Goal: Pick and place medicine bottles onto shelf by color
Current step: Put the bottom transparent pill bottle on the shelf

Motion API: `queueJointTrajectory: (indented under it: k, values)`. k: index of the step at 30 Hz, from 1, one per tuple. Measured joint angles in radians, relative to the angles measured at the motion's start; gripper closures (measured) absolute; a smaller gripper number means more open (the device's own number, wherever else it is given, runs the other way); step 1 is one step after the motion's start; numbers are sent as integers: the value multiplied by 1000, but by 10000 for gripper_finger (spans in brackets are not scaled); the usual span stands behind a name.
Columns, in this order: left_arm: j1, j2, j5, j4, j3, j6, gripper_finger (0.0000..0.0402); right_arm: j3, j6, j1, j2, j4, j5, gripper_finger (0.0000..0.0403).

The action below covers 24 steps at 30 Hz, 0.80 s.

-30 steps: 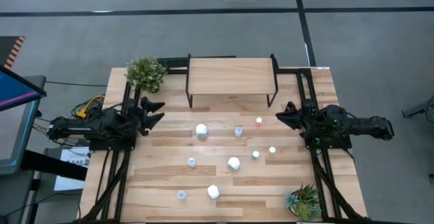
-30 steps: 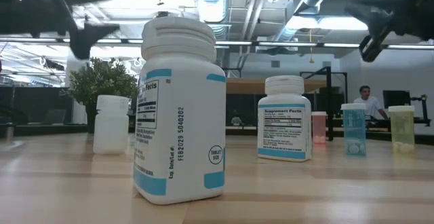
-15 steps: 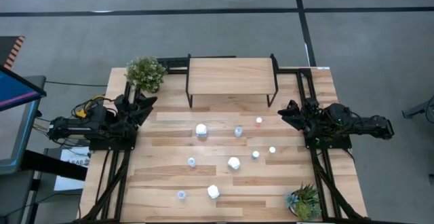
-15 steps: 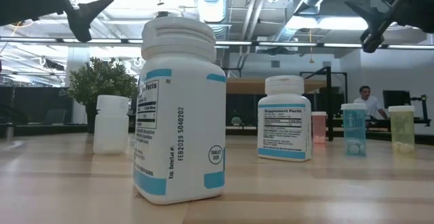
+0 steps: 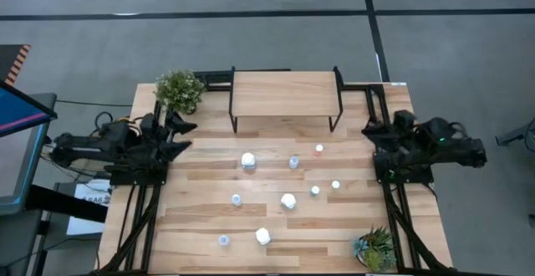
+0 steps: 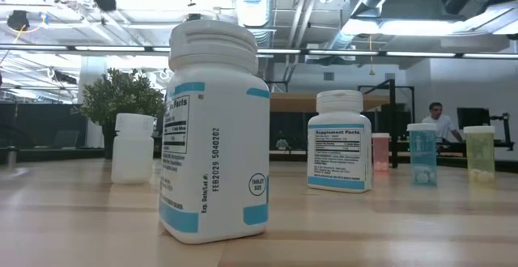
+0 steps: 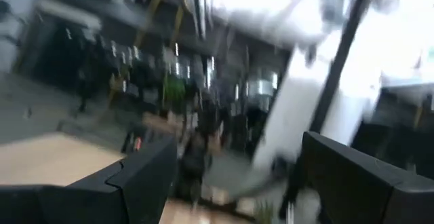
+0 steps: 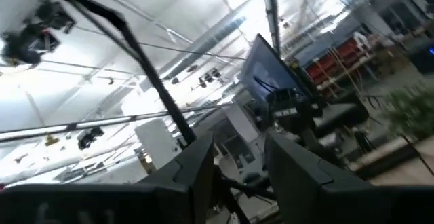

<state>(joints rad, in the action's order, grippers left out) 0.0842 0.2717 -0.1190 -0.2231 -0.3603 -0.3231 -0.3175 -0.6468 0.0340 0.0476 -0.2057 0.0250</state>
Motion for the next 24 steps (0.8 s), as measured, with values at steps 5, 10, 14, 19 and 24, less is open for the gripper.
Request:
queueJointTrajectory:
  k: [5,10,14,19,24]
  values:
    - [104,247,32,300,-274,54,95,-151,65,68,84,84,4,264]
    - [228,476,31,621,-532,102,95,-342,140,130,214,302,-6,274]
    - [303,622,8,807,-697,98,95,-553,150,152,368,658,-101,283]
    - [360,746,2,913,-794,70,95,-811,57,154,594,1135,-160,292]
    - [409,807,32,965,-805,-77,95,-983,-82,156,795,1589,-159,296]
